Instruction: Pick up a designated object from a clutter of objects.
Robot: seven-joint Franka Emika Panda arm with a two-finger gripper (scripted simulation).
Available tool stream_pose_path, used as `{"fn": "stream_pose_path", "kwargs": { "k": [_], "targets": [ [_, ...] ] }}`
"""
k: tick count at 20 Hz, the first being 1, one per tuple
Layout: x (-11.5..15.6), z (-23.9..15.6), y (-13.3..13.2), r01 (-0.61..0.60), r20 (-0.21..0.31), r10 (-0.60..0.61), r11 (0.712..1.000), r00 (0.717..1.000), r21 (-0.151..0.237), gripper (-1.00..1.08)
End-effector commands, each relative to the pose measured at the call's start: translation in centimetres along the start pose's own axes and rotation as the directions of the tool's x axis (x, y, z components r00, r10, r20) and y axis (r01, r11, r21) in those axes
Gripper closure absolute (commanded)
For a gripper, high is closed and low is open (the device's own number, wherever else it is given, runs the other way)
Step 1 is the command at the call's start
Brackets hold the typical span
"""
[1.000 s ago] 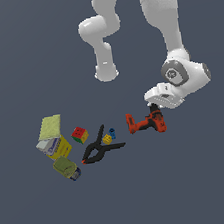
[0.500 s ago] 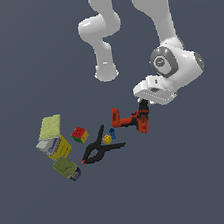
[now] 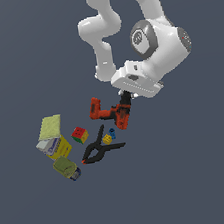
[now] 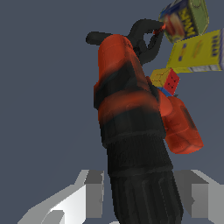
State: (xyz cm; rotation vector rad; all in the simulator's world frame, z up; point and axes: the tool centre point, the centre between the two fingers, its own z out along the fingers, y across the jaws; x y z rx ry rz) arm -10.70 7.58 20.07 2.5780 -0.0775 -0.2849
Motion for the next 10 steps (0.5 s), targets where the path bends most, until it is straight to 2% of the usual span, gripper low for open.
{"fn": "stream_pose_path", "kwargs": {
  "k": [1,10],
  "targets": [
    [0.4,-1.1,3.4,-0.002,-0.003,0.002,1.0,1.0,0.001,1.08],
    [1.9,-4.2,15.0,-0.003,-0.002,0.003,1.0,1.0,0.0,1.08]
  ]
}}
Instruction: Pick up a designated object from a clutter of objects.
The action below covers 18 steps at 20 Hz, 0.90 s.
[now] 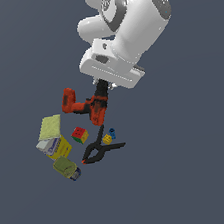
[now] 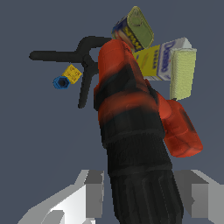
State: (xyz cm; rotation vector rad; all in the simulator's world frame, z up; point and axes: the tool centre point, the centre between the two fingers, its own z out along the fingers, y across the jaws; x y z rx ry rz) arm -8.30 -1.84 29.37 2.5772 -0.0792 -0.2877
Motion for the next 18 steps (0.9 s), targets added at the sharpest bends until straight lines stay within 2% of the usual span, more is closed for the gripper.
{"fn": "stream_pose_path", "kwargs": {
  "k": [1,6,10,18],
  "targets": [
    [0.4,-1.1,3.3,-0.002,-0.004,0.002,1.0,1.0,0.0,1.08],
    [1.3,-2.6,8.6,-0.002,-0.005,0.002,1.0,1.0,-0.002,1.08],
    [1.9,-3.4,11.5,-0.002,-0.005,0.002,1.0,1.0,-0.003,1.08],
    [2.6,-4.3,14.0,-0.001,-0.007,0.001,1.0,1.0,-0.003,1.08]
  ]
}}
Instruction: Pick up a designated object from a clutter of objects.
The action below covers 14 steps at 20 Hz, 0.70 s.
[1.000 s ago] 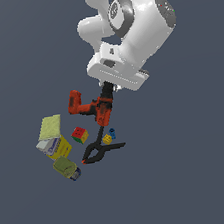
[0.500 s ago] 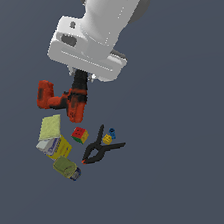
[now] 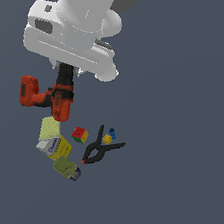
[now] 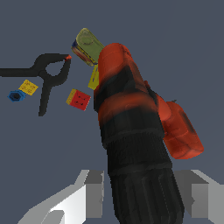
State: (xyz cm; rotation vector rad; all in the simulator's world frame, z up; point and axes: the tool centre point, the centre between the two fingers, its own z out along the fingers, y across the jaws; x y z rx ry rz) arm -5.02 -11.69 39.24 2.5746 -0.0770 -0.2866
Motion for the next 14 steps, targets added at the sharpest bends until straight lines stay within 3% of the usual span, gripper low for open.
{"fn": "stream_pose_path", "kwargs": {
  "k": [1,14],
  "targets": [
    [0.1,-0.4,0.5,-0.002,-0.006,0.002,1.0,1.0,0.0,1.08],
    [1.0,-2.1,0.5,0.001,0.0,-0.001,1.0,1.0,0.001,1.08]
  ]
}}
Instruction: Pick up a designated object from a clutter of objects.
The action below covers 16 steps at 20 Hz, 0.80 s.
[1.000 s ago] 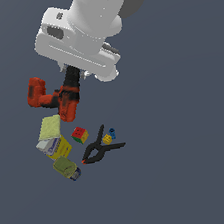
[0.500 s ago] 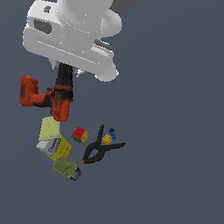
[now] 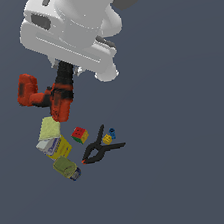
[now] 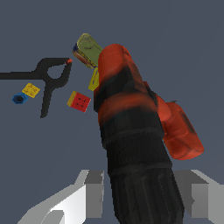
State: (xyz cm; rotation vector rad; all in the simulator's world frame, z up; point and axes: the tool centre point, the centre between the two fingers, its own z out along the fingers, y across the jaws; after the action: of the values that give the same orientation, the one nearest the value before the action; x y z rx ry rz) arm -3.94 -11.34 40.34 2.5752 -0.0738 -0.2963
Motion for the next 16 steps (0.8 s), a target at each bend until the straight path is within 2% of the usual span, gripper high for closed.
{"fn": "stream_pose_path", "kwargs": {
  "k": [1,16],
  "targets": [
    [0.4,-1.1,0.3,-0.003,-0.006,0.003,1.0,1.0,0.0,1.08],
    [2.9,-6.2,1.3,-0.003,-0.006,0.003,1.0,1.0,0.001,1.08]
  ]
}}
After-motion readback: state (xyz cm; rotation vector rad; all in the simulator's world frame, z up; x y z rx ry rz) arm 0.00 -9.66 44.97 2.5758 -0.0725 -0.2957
